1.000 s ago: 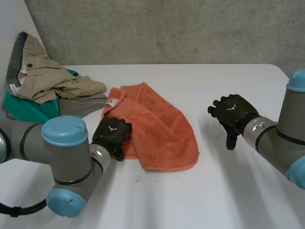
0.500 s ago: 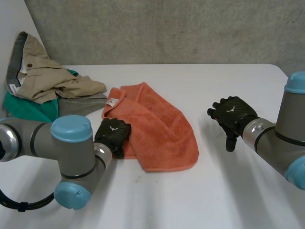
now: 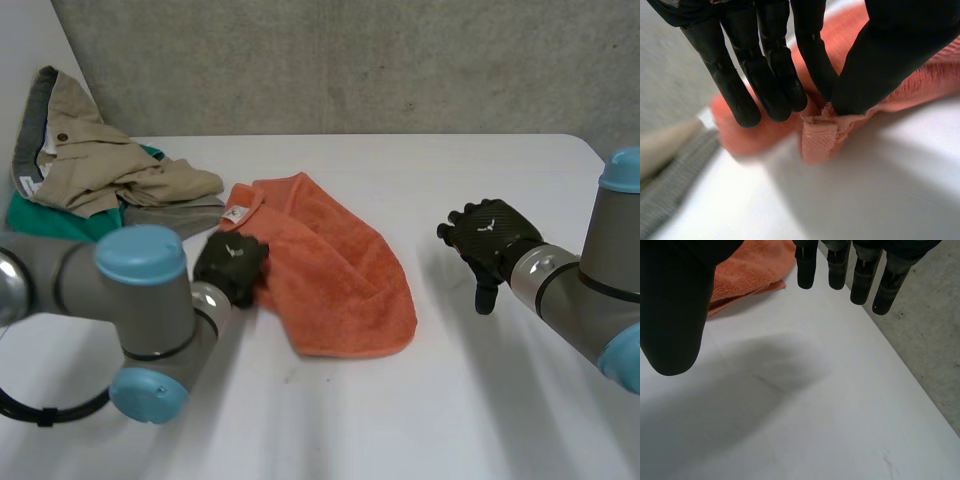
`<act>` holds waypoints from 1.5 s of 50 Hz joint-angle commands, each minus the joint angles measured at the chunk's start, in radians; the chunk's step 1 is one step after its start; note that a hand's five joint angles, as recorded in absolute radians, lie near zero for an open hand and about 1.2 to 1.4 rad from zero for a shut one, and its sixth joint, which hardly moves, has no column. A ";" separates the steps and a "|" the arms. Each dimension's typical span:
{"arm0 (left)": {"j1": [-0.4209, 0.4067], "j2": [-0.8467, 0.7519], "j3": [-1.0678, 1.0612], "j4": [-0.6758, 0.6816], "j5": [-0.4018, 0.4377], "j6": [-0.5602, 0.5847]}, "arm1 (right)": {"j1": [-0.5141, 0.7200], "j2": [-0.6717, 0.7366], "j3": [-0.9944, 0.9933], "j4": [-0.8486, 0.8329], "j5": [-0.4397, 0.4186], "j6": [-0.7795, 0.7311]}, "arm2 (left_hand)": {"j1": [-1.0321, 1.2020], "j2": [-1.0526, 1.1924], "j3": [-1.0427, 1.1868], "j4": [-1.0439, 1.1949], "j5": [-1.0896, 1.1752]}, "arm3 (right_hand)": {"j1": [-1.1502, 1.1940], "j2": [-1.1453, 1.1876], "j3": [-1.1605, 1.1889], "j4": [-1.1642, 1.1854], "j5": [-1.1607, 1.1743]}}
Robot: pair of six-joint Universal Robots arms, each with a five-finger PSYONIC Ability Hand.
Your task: Fold the laundry.
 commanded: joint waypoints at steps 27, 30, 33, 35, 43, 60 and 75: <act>-0.053 0.590 0.022 -0.002 0.000 -0.058 | 0.191 0.290 -0.128 -0.118 -0.121 0.692 | 0.258 0.205 0.210 0.200 0.250 | -0.023 -0.046 -0.039 -0.059 -0.057; -0.061 0.546 -0.042 -0.015 0.004 -0.059 | 0.205 0.270 -0.122 -0.149 -0.053 0.670 | -0.115 -0.167 -0.162 -0.172 -0.122 | -0.023 -0.046 -0.039 -0.059 -0.057; -0.061 0.497 -0.130 -0.016 0.016 -0.059 | 0.196 0.222 -0.110 -0.147 -0.003 0.624 | -0.964 -1.017 -1.011 -1.022 -0.971 | -0.023 -0.046 -0.039 -0.059 -0.057; -0.061 0.466 -0.171 -0.015 0.020 -0.061 | 0.188 0.156 -0.087 -0.144 0.024 0.555 | -0.940 -0.993 -0.987 -0.998 -0.947 | -0.023 -0.046 -0.039 -0.059 -0.057; -0.068 0.271 -0.205 0.051 0.017 -0.138 | 0.182 0.029 0.028 -0.144 0.035 0.371 | -0.861 -0.913 -0.908 -0.918 -0.868 | -0.023 -0.046 -0.039 -0.059 -0.057; -0.116 -0.157 0.216 0.070 0.022 -0.217 | 0.051 -0.051 0.198 -0.155 0.028 0.345 | -0.667 -0.719 -0.714 -0.724 -0.674 | -0.023 -0.046 -0.039 -0.059 -0.057; -0.117 -0.219 0.299 0.053 0.028 -0.185 | 0.027 -0.049 0.194 -0.156 0.021 0.342 | 0.258 0.205 0.210 0.200 0.250 | -0.023 -0.046 -0.039 -0.059 -0.057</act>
